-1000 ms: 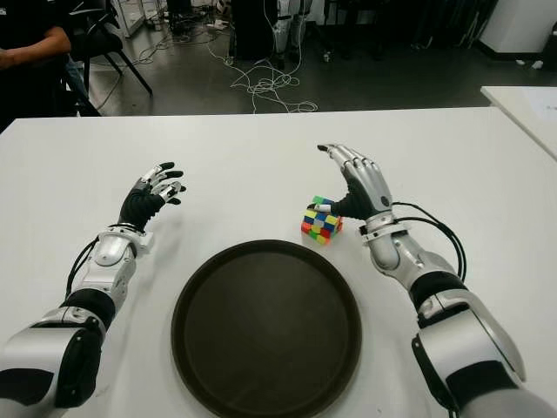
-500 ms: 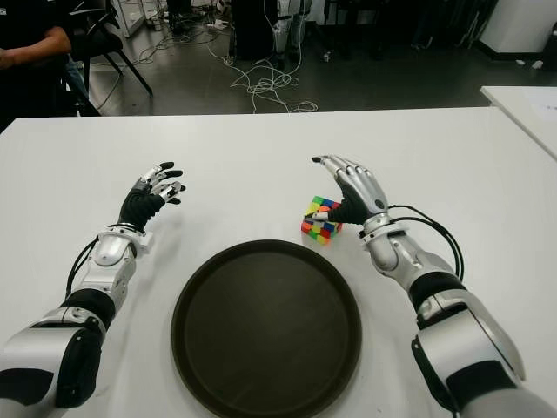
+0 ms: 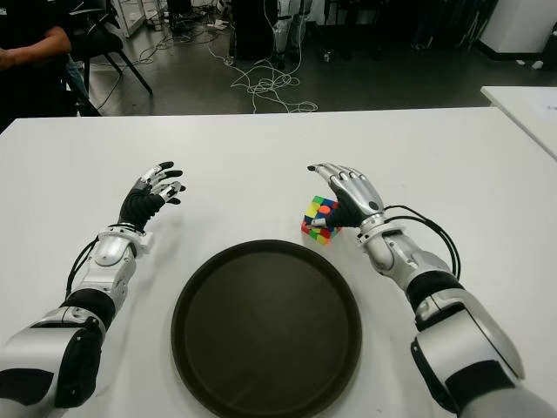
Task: Pick up the Rubik's Cube and put it in the plate
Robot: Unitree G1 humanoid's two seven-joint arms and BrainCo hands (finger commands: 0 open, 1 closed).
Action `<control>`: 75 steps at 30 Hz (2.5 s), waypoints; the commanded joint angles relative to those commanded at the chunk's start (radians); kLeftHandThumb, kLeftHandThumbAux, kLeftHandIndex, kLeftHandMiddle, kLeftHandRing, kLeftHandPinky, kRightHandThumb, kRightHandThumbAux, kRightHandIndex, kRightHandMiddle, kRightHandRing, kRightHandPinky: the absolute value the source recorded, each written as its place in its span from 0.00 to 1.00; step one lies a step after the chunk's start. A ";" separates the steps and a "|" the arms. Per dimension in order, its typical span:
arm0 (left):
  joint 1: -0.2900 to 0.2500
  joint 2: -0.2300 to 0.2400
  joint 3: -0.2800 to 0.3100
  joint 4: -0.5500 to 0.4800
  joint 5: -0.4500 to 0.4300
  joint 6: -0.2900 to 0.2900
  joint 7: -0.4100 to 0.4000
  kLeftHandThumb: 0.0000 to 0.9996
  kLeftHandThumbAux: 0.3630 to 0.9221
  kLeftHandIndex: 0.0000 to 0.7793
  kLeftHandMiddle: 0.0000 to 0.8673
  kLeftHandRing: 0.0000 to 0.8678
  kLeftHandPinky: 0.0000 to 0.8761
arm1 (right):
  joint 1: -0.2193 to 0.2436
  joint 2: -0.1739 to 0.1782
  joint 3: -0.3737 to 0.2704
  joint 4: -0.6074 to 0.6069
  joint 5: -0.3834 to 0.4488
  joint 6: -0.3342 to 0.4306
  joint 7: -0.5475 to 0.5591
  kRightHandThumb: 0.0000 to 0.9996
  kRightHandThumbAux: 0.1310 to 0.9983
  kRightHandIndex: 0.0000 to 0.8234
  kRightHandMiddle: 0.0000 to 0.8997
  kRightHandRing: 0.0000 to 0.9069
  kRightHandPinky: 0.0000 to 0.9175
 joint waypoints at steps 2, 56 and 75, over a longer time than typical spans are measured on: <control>0.000 0.000 0.001 0.001 -0.001 0.000 -0.001 0.21 0.53 0.21 0.27 0.36 0.48 | 0.000 0.001 0.001 -0.002 0.002 0.007 0.008 0.00 0.71 0.18 0.20 0.21 0.18; -0.004 0.009 -0.004 -0.007 0.004 0.008 0.000 0.18 0.51 0.21 0.24 0.33 0.45 | 0.024 -0.073 -0.012 -0.210 0.049 0.085 0.402 0.00 0.73 0.20 0.22 0.23 0.21; -0.002 0.015 -0.011 -0.011 0.010 0.008 0.011 0.18 0.54 0.21 0.24 0.34 0.44 | 0.066 -0.144 -0.049 -0.385 0.072 0.158 0.588 0.00 0.74 0.21 0.23 0.23 0.17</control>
